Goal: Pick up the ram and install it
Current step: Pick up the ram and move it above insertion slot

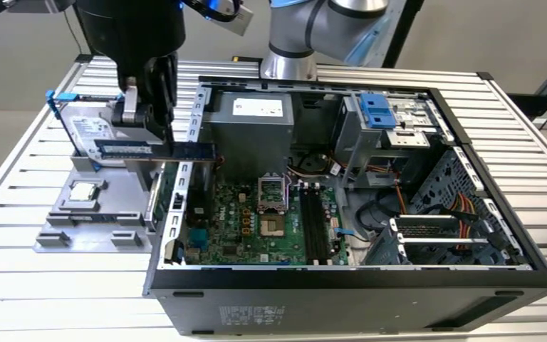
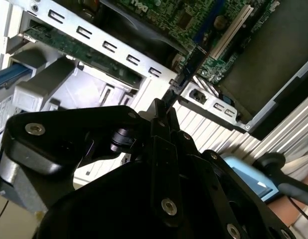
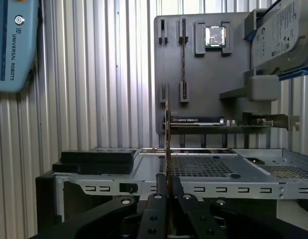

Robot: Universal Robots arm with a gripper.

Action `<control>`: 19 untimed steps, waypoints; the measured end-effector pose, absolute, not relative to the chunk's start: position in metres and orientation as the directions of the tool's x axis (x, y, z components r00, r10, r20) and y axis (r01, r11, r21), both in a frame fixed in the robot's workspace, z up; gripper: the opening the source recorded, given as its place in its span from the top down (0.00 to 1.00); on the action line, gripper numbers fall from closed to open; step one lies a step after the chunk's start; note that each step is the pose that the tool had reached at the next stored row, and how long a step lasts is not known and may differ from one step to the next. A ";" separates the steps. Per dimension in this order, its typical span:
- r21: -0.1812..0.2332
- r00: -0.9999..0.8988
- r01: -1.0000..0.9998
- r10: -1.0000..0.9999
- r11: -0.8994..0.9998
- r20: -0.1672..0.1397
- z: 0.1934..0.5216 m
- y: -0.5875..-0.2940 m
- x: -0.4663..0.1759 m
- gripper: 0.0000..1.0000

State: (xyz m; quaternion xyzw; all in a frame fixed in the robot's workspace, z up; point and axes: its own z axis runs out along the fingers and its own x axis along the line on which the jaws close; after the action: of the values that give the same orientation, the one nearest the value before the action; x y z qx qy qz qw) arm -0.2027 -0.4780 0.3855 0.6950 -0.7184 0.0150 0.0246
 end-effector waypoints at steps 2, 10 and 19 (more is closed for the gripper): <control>0.013 -0.033 -0.999 -0.998 0.033 0.056 0.385 -0.478 -0.201 1.00; 0.013 -0.033 -0.999 -0.998 0.033 0.056 0.385 -0.476 -0.191 1.00; 0.013 -0.033 -0.999 -0.998 0.033 0.056 0.383 -0.476 -0.182 1.00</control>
State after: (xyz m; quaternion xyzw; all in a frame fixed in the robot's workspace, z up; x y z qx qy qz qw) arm -0.1822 -0.4756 0.3831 0.6951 -0.7184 0.0150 0.0246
